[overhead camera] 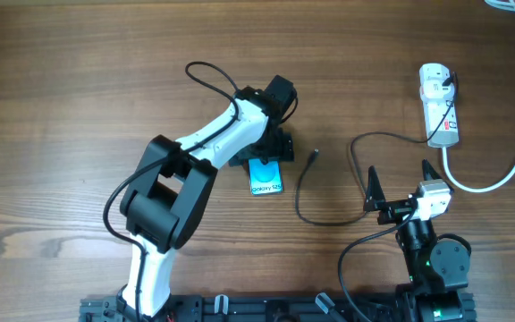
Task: Plug charger to phone and switch on socket
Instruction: 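Lower the left gripper and close it on the phone's bottom edge, then lift the phone with the left gripper and tilt it upright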
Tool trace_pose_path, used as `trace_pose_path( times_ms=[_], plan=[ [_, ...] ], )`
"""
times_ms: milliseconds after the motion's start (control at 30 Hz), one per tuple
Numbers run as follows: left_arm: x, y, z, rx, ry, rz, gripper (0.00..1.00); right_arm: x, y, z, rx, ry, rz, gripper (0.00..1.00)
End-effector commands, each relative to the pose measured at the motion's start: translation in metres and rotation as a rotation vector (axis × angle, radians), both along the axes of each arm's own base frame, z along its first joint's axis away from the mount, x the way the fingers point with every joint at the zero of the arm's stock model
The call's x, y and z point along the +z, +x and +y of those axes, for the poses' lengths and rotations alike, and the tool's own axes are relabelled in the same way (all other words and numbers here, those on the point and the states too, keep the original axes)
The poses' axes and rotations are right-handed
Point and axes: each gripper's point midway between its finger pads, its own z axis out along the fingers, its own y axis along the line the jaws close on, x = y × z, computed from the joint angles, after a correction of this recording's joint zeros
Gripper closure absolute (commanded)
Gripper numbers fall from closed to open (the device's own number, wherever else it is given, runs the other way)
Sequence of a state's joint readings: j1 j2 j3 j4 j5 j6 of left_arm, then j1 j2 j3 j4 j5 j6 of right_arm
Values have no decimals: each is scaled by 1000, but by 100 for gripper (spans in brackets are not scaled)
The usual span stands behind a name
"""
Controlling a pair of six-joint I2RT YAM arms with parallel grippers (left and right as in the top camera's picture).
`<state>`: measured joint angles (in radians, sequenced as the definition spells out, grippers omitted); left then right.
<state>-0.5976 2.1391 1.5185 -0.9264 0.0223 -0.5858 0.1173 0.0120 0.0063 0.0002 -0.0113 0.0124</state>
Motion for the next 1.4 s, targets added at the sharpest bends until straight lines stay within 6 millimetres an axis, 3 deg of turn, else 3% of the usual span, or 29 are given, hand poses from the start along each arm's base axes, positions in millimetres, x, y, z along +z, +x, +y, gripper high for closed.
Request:
trace_pose_path(
  times_ms=[0, 400, 733, 933, 1000, 1100, 1267, 1367],
  plan=[
    [-35, -20, 13, 6, 61, 86, 0, 0, 0, 3, 17, -11, -4, 0],
    [-35, -24, 9, 49, 40, 107, 0, 0, 0, 3, 17, -11, -4, 0],
    [-35, -26, 10, 49, 53, 110, 19, 0, 0, 3, 17, -11, -4, 0],
    [-35, -28, 13, 50, 63, 118, 17, 0, 0, 3, 17, -12, -4, 0],
    [-35, -28, 13, 50, 63, 118, 9, 0, 0, 3, 17, -12, -4, 0],
    [-35, -28, 13, 50, 63, 118, 9, 0, 0, 3, 17, -11, -4, 0],
    [-34, -30, 14, 50, 69, 127, 23, 0, 0, 3, 17, -12, -4, 0],
    [-34, -30, 14, 50, 69, 127, 24, 0, 0, 3, 17, -12, -4, 0]
  ],
)
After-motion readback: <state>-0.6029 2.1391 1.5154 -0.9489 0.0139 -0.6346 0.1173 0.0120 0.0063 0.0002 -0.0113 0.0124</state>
